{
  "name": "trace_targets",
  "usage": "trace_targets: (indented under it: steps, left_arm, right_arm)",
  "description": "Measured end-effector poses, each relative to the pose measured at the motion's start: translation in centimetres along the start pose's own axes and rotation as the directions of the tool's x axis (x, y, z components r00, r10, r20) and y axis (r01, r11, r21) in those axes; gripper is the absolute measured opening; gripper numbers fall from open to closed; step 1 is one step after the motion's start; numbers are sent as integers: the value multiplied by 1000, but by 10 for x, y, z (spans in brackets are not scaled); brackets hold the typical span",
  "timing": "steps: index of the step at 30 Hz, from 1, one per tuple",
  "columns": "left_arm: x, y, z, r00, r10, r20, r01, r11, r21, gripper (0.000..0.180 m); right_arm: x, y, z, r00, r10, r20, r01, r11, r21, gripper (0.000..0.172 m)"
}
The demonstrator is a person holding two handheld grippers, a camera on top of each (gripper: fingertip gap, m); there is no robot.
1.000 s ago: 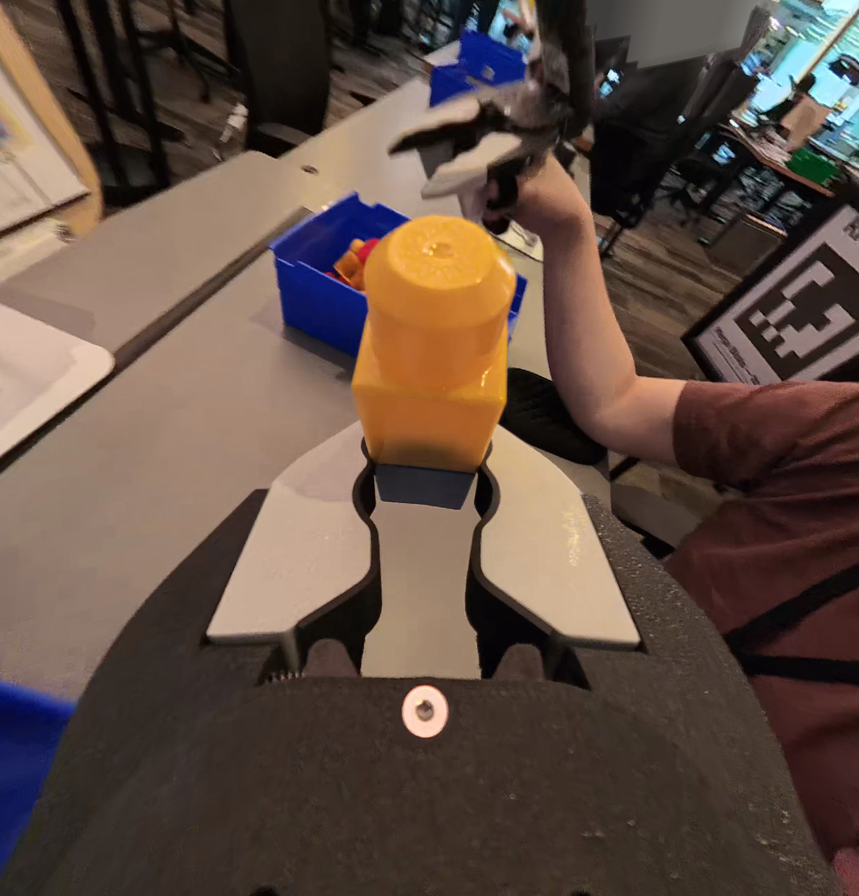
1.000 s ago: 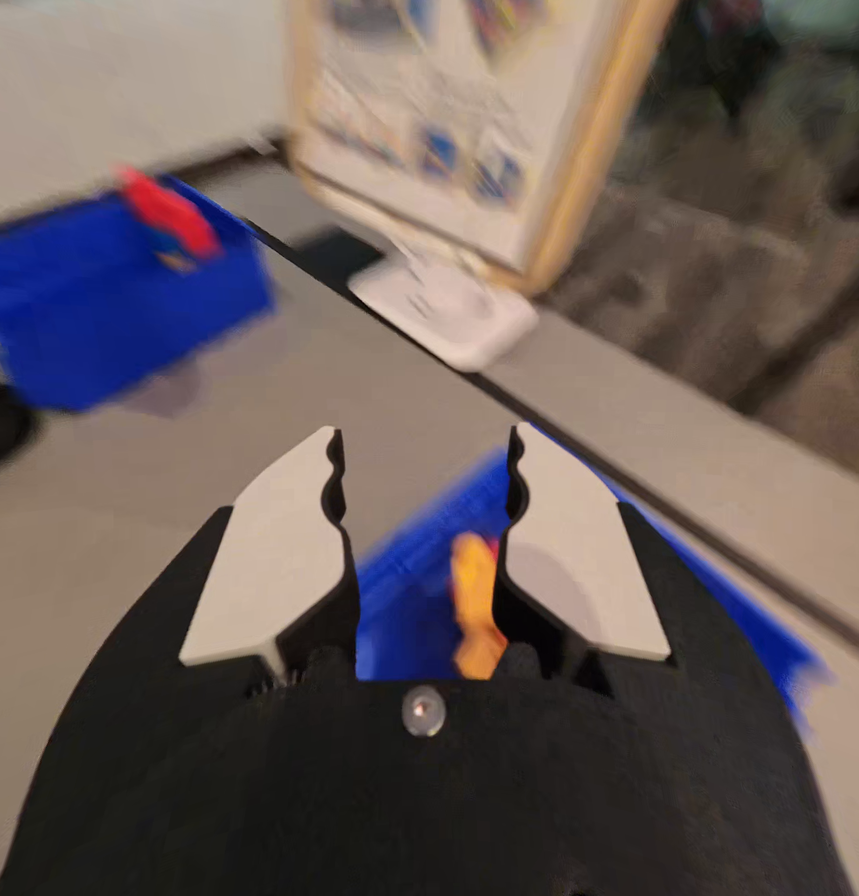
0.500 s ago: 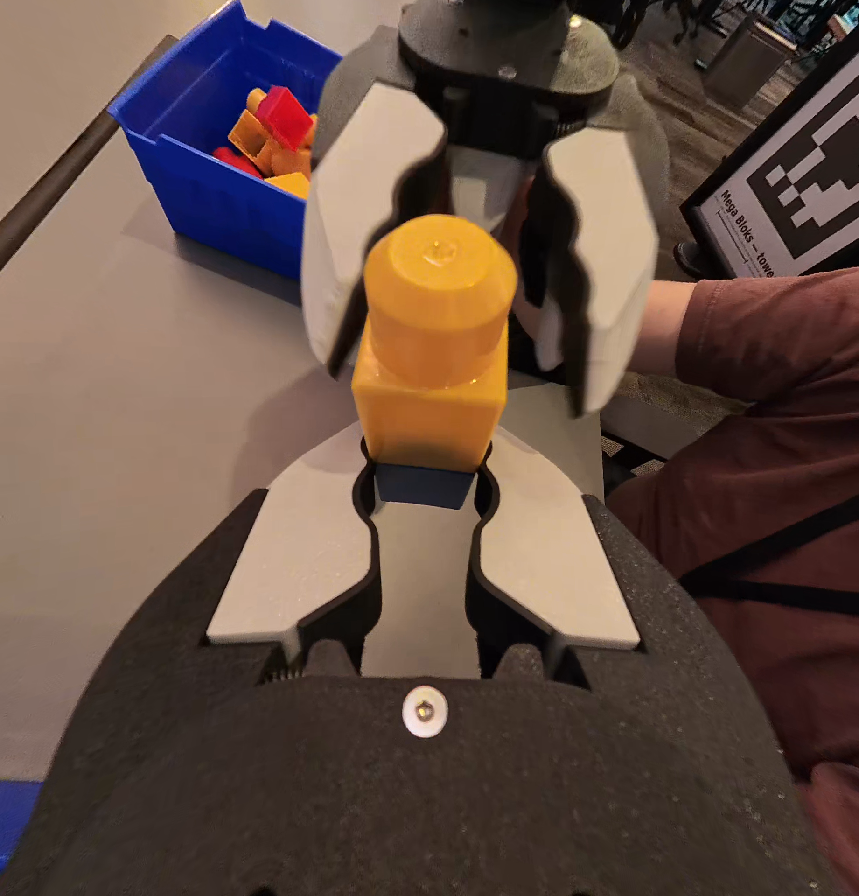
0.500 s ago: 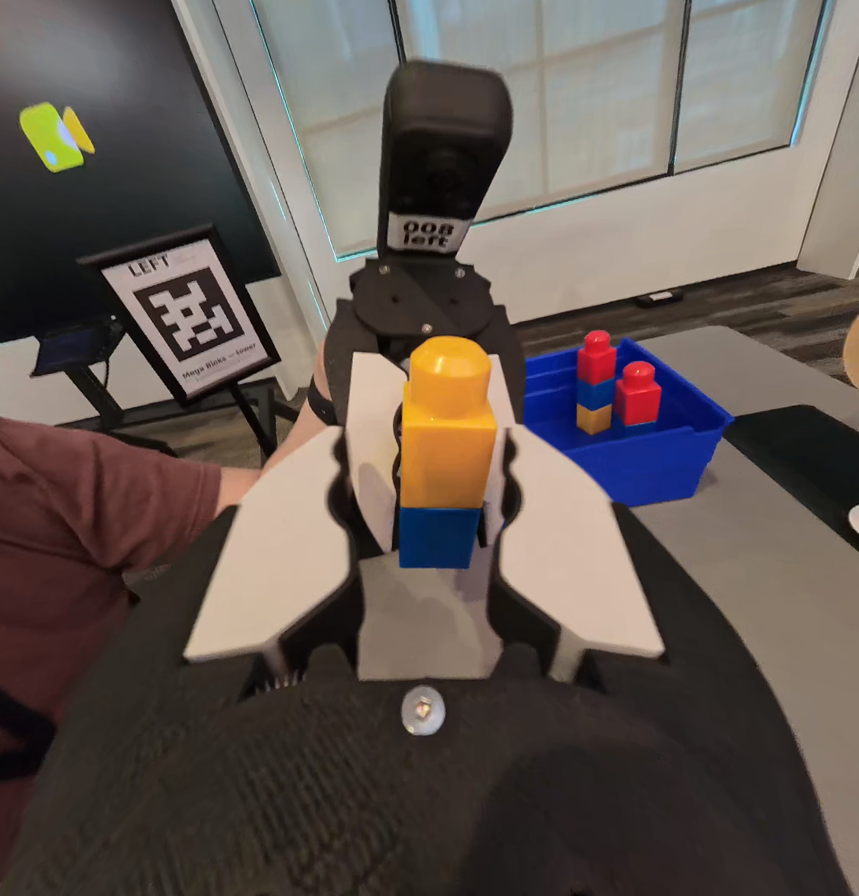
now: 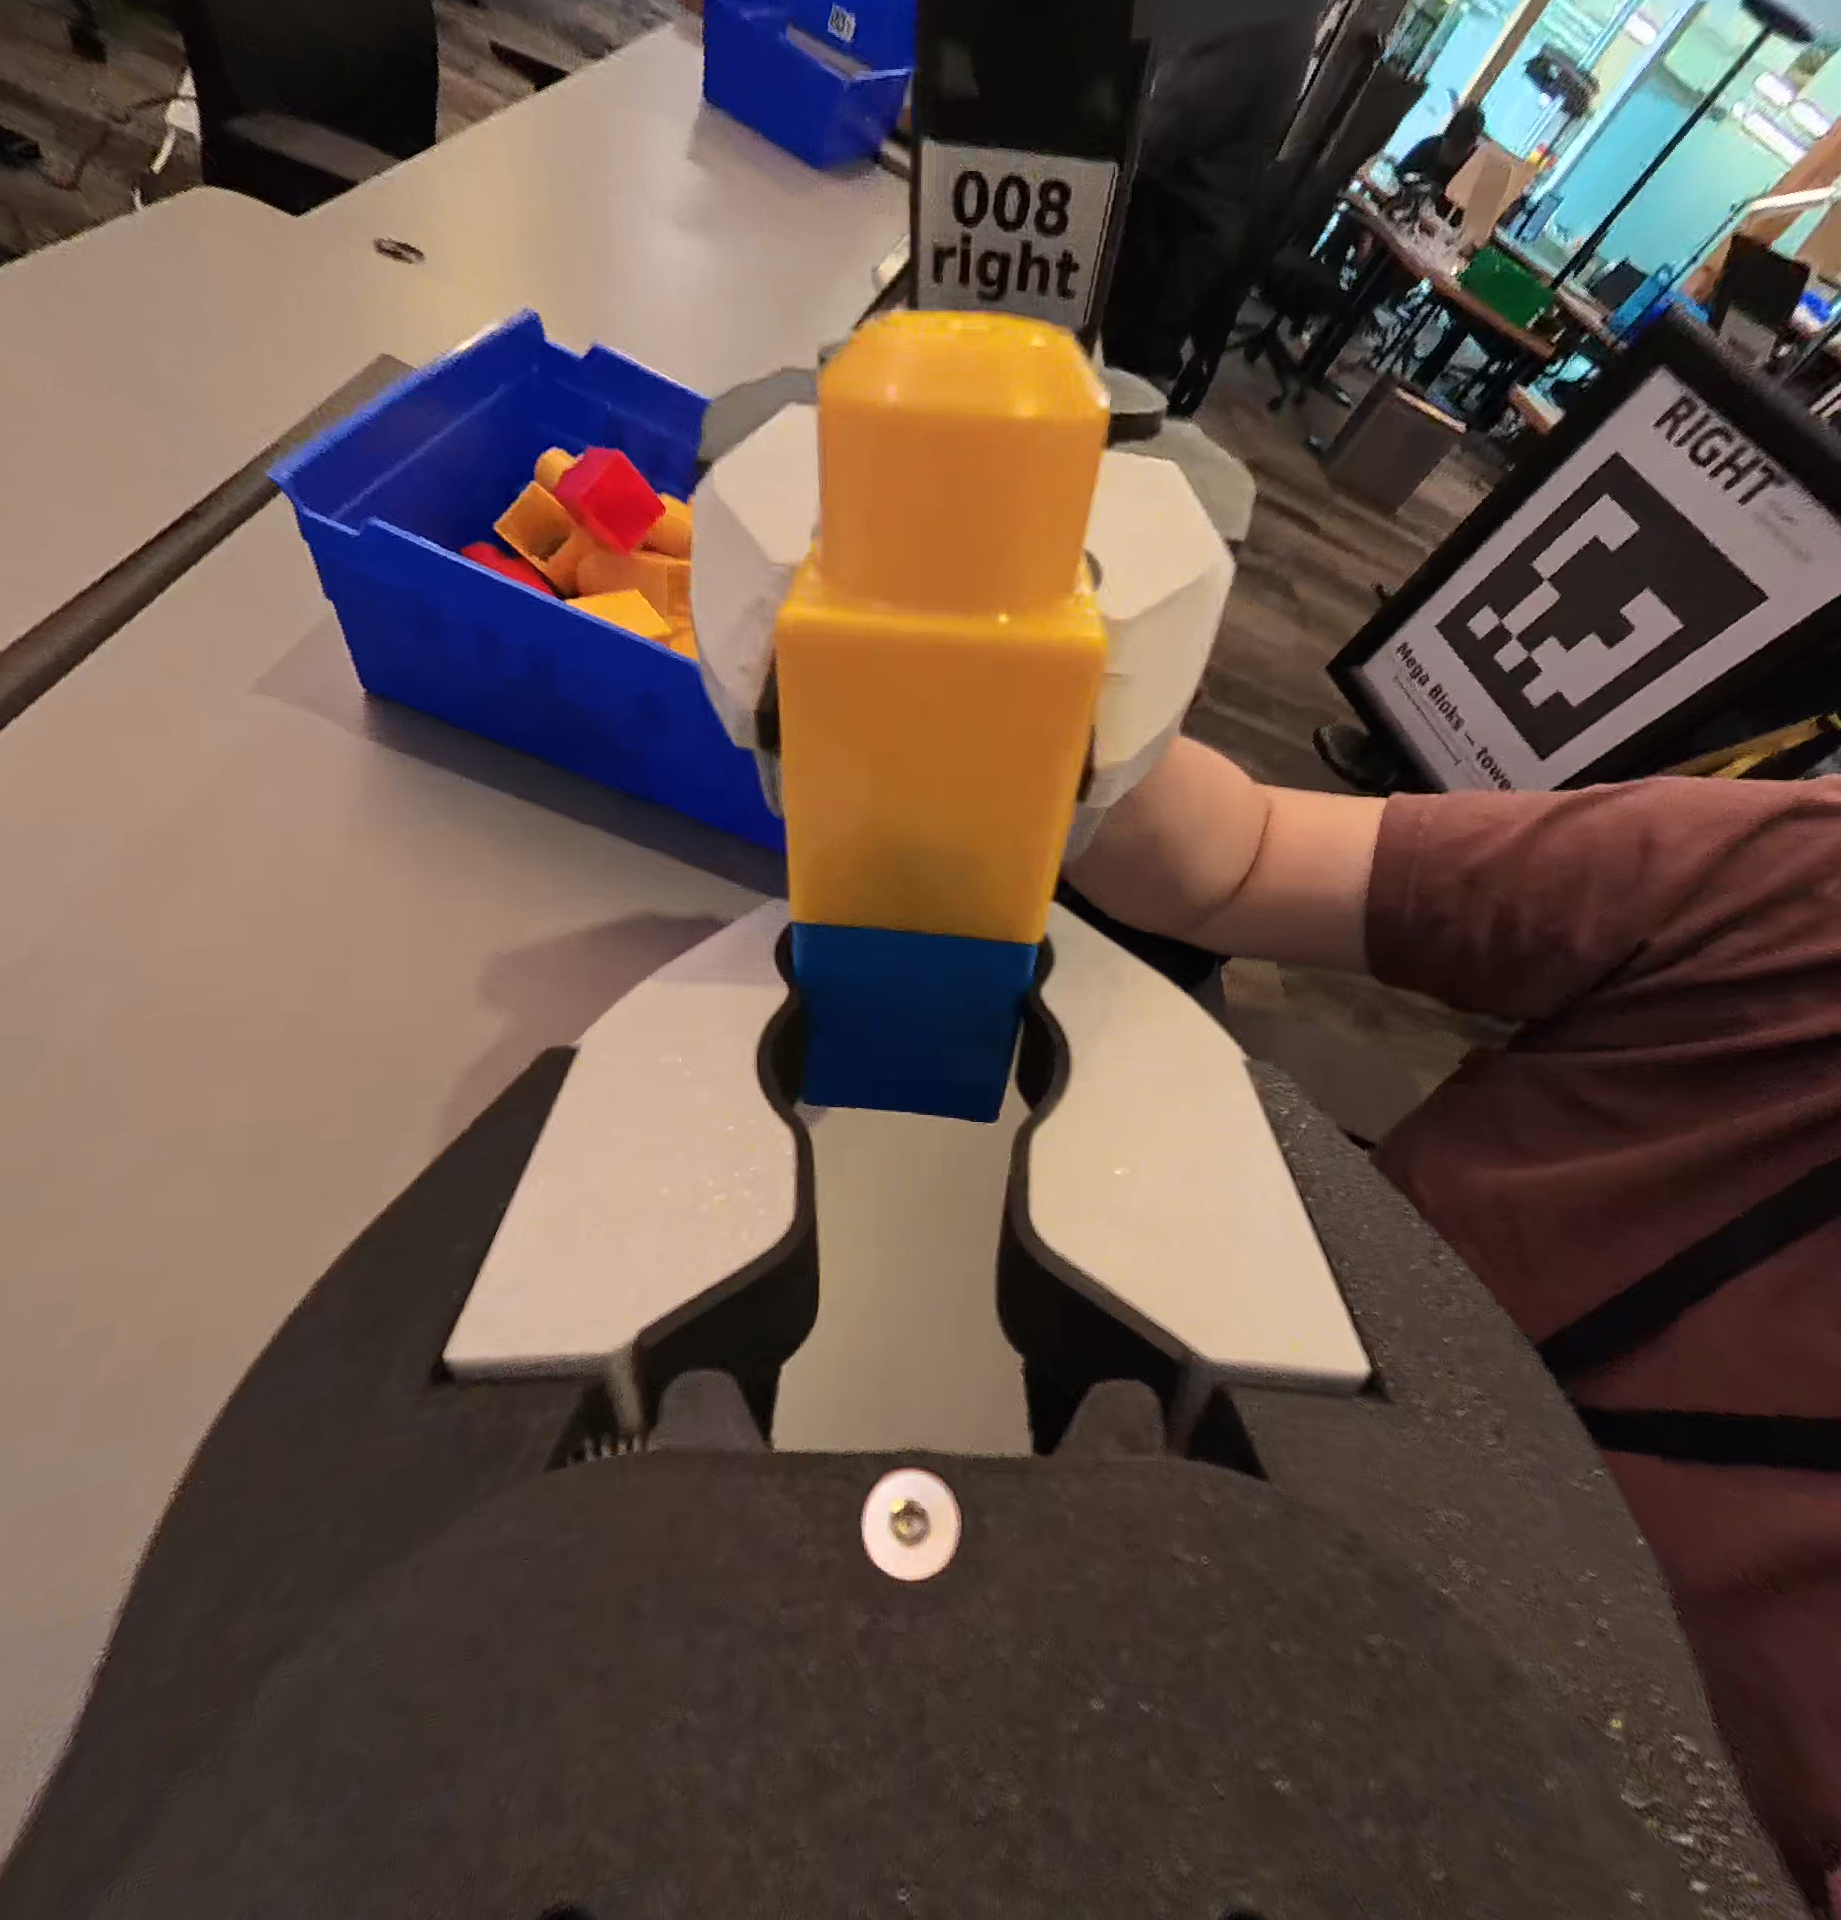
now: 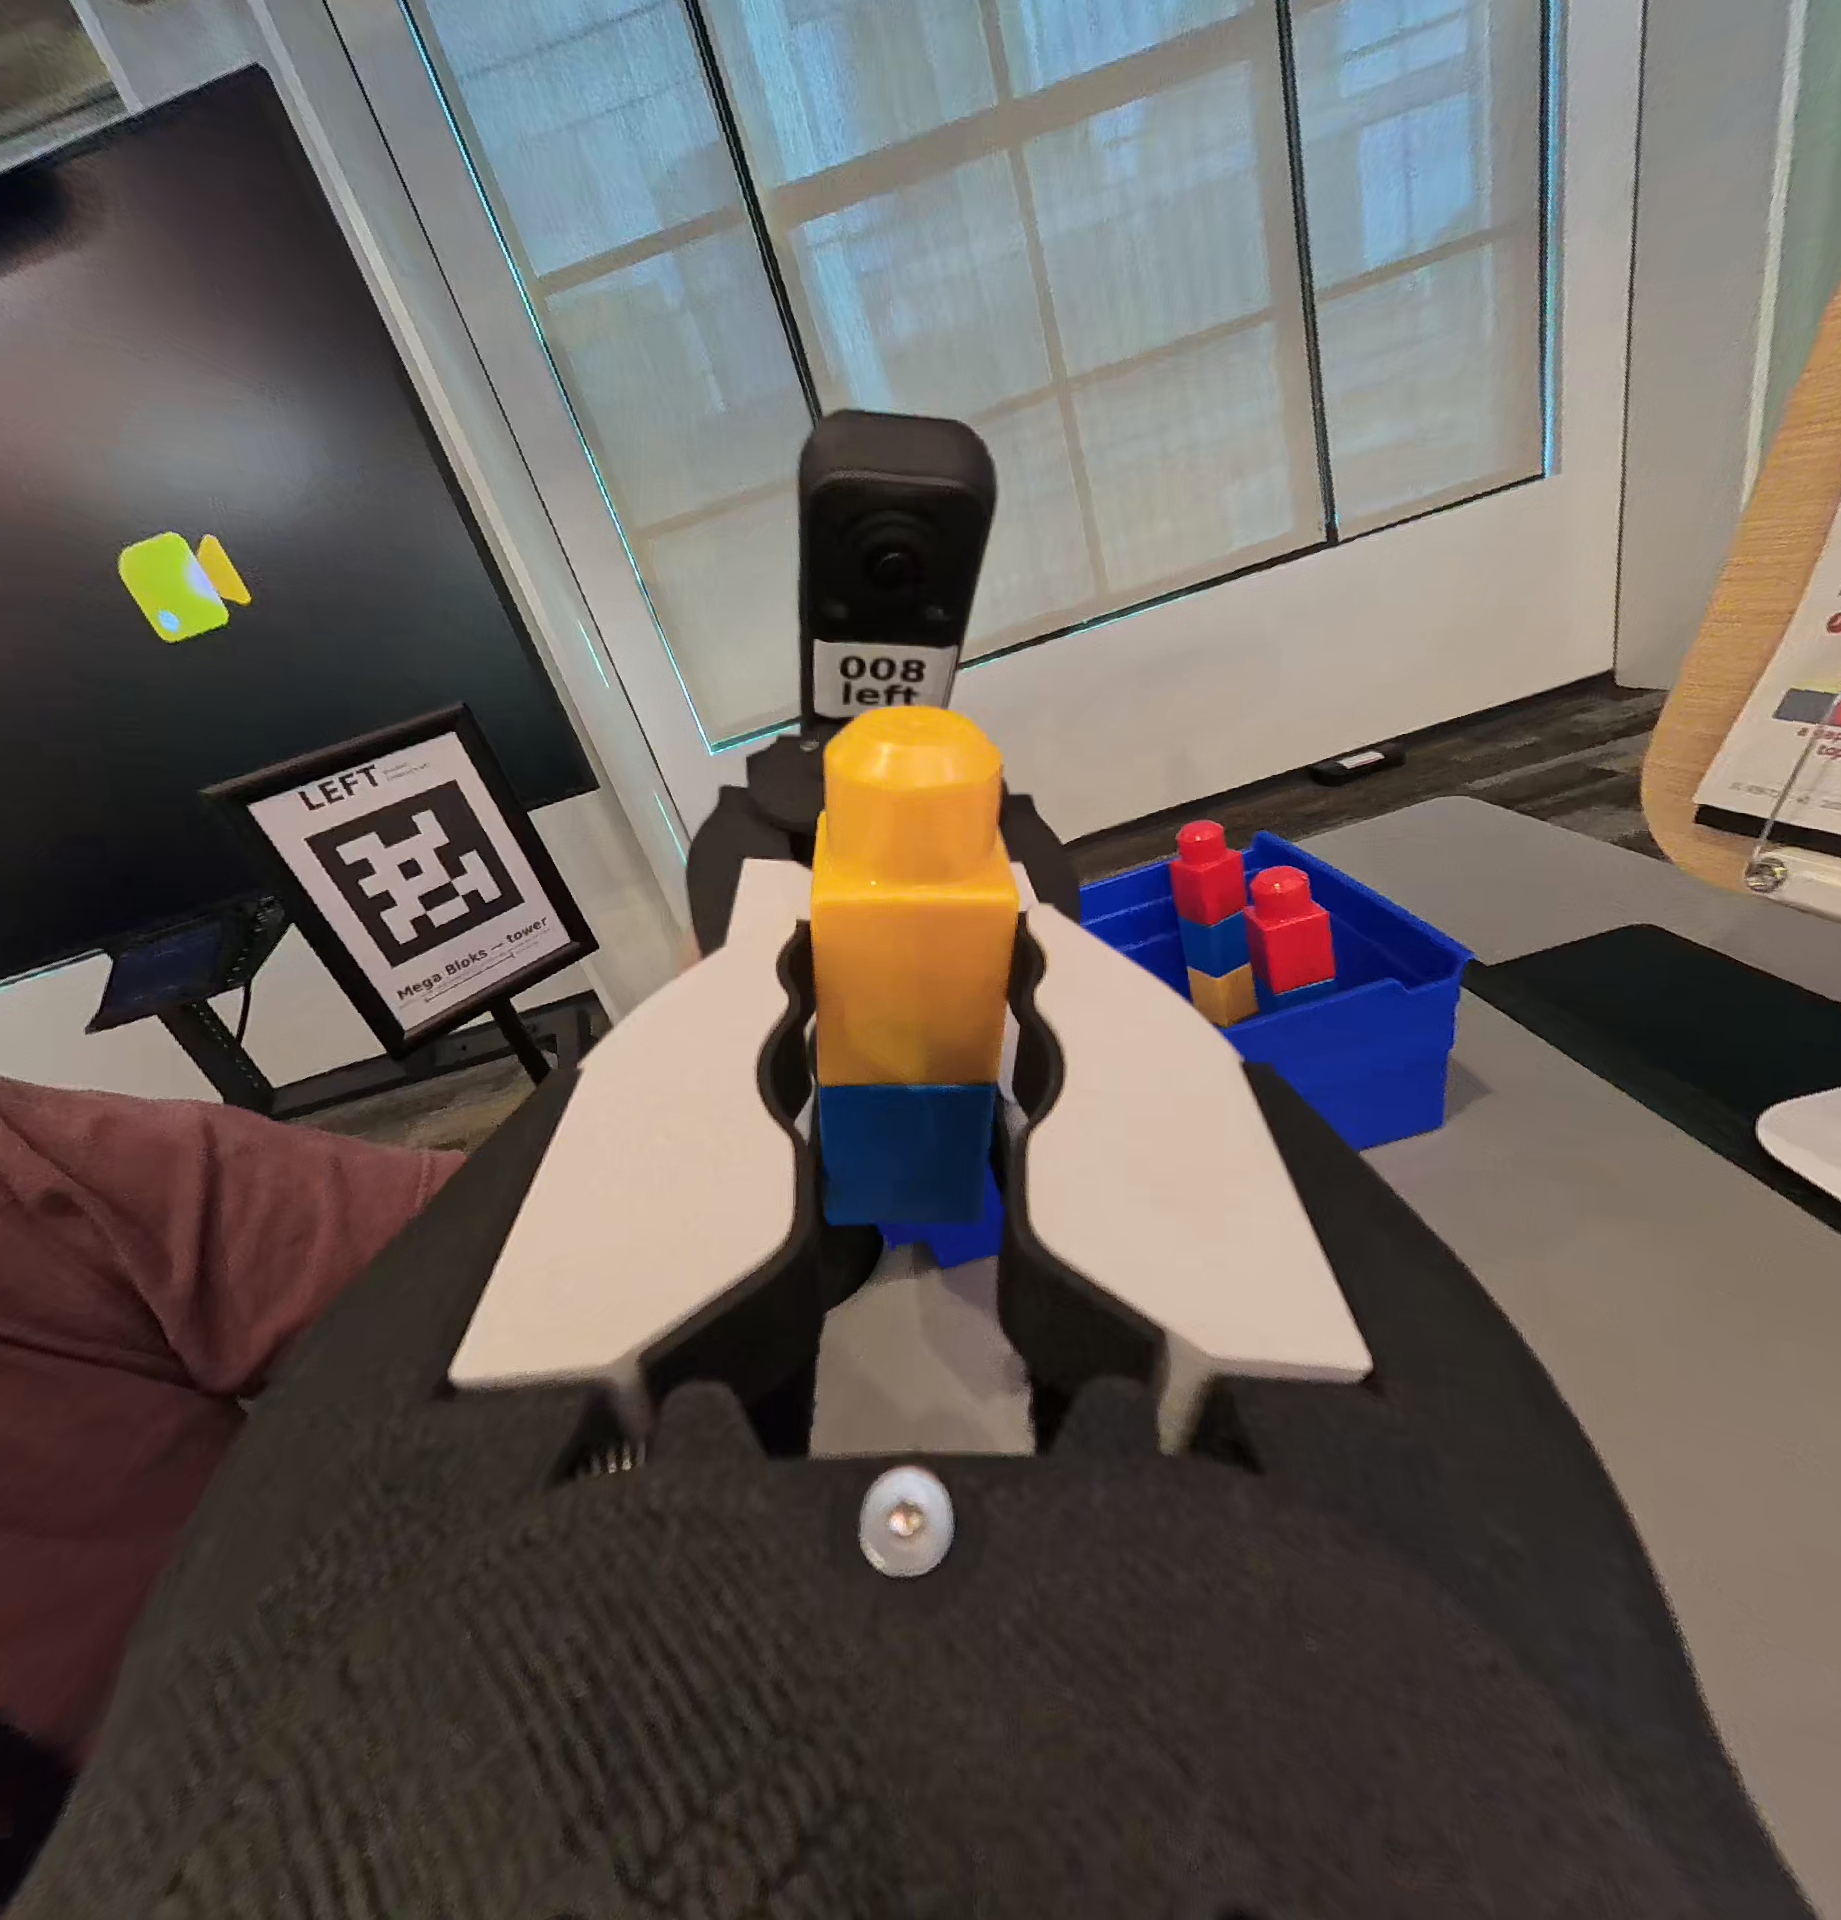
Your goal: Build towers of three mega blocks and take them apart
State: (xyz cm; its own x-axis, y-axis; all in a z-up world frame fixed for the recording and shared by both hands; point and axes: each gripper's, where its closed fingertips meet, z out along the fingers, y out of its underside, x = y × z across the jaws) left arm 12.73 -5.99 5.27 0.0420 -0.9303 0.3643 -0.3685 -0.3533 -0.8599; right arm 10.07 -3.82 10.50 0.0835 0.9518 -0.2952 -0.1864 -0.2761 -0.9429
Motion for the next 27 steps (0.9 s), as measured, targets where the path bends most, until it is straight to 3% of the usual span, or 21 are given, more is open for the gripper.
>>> trace_targets:
  steps: [13, 24, 26, 27]
  left_arm:
    - [-7, 6, 2, 990, -130, -60, 130, 991, -10, 37]
    - [-10, 10, 2, 983, -161, -85, 160, 987, -25, 36]
    - [-12, 40, 9, 992, -119, -40, 108, 973, -206, 36]
    - [-13, 41, 12, 996, -89, -22, 83, 975, -208, 36]
  right_arm:
    - [16, 3, -1, 995, 97, 9, -98, 992, 76, 36]
    - [22, 2, -2, 993, 118, -12, -116, 986, 123, 37]
    - [39, -30, -32, 984, 168, -60, -142, 939, 312, 36]
    - [47, -43, -52, 979, 194, -59, -161, 920, 356, 36]
